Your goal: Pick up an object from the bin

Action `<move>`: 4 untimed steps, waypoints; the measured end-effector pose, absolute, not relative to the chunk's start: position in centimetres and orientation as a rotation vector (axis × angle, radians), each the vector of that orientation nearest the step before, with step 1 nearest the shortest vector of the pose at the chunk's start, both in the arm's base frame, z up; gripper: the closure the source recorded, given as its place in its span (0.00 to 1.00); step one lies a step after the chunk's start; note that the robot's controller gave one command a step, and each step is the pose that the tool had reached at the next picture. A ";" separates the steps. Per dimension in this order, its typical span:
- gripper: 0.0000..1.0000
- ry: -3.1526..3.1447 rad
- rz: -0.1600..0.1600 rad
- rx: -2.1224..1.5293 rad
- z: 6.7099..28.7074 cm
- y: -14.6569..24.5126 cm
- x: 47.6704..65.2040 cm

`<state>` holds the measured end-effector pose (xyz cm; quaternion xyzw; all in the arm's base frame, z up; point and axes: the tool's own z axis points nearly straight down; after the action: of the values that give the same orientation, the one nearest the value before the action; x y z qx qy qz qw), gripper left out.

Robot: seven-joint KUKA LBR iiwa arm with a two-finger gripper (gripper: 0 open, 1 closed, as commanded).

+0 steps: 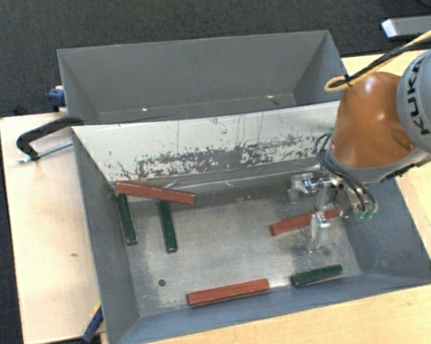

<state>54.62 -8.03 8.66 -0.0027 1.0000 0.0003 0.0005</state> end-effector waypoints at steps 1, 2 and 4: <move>1.00 3.141 0.001 -0.009 8.7 -8.0 54.6; 0.00 3.141 0.001 -0.009 8.7 -8.0 54.6; 1.00 3.141 0.001 -0.009 8.7 -8.0 54.6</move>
Offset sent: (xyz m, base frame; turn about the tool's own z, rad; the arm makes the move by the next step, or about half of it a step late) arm 0.0000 0.0000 0.0000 0.0000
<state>54.62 -8.01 8.65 -0.0028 1.0000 0.0002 0.0005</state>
